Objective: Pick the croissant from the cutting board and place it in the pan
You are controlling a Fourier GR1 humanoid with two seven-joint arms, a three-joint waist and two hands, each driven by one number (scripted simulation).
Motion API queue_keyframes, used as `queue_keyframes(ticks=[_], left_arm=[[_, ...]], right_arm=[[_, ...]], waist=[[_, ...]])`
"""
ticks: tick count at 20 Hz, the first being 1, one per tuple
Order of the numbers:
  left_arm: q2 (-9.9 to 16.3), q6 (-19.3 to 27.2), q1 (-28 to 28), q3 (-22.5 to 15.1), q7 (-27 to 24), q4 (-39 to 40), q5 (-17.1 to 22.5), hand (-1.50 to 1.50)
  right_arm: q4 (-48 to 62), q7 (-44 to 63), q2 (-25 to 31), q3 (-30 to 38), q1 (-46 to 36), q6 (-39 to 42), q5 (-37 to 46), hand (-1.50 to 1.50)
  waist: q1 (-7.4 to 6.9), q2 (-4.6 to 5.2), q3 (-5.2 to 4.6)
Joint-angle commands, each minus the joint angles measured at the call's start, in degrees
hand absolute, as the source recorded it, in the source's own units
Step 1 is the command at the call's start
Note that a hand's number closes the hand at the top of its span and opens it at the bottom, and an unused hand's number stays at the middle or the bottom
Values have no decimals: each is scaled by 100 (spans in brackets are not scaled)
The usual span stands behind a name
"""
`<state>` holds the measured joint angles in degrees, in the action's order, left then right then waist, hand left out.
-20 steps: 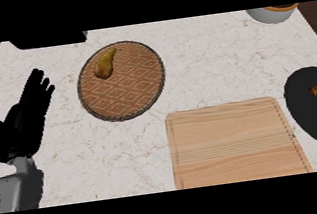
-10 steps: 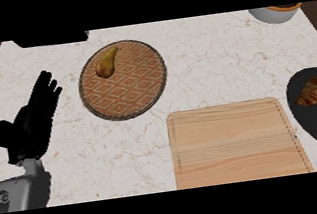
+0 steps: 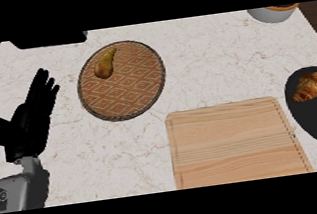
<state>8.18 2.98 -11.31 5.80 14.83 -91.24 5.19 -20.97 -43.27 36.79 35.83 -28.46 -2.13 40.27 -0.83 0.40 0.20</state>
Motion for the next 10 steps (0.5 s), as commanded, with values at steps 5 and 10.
queue_keyframes(ticks=[5,10], left_arm=[[171,-198,123,206,-206,139,128,0],[82,-60,355,74,29,-227,29,0]], right_arm=[[745,-294,846,1019,-37,1799,-1194,-150],[1031,-1156,1558,1326,832,3318,-1592,-150]], waist=[[22,9,-1],[83,-21,14]])
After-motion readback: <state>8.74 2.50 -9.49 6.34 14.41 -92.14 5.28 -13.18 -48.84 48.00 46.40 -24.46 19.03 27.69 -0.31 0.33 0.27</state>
